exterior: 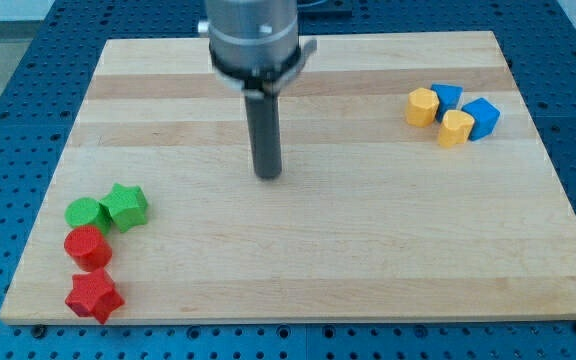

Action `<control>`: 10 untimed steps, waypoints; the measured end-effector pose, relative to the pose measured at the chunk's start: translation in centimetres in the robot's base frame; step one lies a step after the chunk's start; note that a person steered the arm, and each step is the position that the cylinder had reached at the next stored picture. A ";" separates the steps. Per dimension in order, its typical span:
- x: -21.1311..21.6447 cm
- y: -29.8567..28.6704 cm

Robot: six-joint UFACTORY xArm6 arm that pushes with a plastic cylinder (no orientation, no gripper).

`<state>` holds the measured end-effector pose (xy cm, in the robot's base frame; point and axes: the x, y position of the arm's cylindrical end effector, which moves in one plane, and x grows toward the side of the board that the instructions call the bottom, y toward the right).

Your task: Push the green star upwards of the board

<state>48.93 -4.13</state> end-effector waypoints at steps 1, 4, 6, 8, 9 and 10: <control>7.0 -0.5; 9.7 -9.4; 9.0 -12.8; 3.0 -14.9; -0.5 -15.5; -6.7 -16.6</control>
<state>42.19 -20.70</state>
